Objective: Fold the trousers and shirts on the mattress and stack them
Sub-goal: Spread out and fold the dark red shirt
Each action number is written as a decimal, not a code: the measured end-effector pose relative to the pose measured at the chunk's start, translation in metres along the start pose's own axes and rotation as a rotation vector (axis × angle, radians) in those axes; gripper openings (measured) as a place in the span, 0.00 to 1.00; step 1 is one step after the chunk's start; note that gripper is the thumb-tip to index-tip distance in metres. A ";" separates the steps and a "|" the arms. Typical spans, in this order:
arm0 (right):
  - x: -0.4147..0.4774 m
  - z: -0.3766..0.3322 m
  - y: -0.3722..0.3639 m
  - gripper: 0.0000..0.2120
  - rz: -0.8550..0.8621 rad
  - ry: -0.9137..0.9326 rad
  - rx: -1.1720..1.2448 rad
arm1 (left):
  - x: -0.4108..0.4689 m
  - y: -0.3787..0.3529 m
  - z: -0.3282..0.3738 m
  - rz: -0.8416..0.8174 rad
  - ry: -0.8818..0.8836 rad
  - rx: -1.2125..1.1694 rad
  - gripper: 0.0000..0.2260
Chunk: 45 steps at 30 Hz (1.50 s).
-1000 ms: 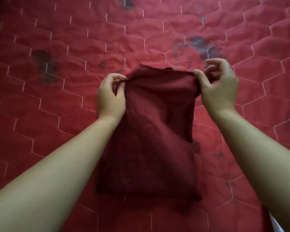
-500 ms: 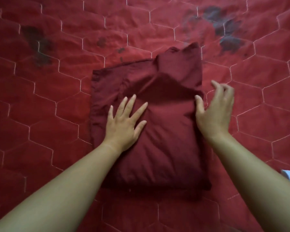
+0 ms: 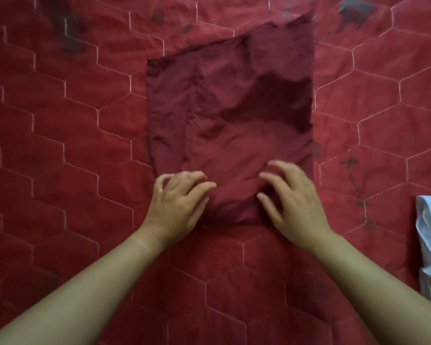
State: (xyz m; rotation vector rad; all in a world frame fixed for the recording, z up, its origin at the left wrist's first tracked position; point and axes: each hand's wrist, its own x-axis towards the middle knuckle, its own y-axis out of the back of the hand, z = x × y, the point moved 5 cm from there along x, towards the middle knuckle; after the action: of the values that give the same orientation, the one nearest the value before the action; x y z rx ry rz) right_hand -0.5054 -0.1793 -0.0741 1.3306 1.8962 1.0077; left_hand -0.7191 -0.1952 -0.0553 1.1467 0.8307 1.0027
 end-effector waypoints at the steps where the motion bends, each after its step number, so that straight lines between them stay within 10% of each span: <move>1: -0.010 -0.006 -0.004 0.17 -0.047 0.048 0.013 | -0.007 -0.002 0.004 -0.043 -0.016 -0.007 0.14; 5: -0.030 -0.005 -0.012 0.22 -0.194 0.083 -0.044 | -0.022 -0.020 0.003 -0.300 0.065 -0.021 0.22; 10: -0.024 -0.002 0.002 0.06 -0.038 0.031 0.004 | -0.019 -0.016 0.001 -0.120 0.130 -0.102 0.10; 23: -0.039 -0.044 0.107 0.05 -0.109 0.053 0.037 | -0.045 0.099 0.037 -0.112 0.135 -0.415 0.10; 35: -0.017 0.014 0.007 0.31 0.117 -0.637 0.085 | -0.043 -0.021 -0.011 -0.030 1.202 -0.405 0.34; 45: -0.041 0.004 -0.018 0.31 0.177 -0.588 0.267 | -0.024 -0.047 0.040 0.079 0.932 -0.534 0.33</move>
State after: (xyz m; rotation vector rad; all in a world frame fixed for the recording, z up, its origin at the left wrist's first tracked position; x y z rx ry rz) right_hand -0.4978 -0.2211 -0.0899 1.7393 1.5084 0.3723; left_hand -0.6813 -0.2357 -0.0915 0.2085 1.1331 1.7355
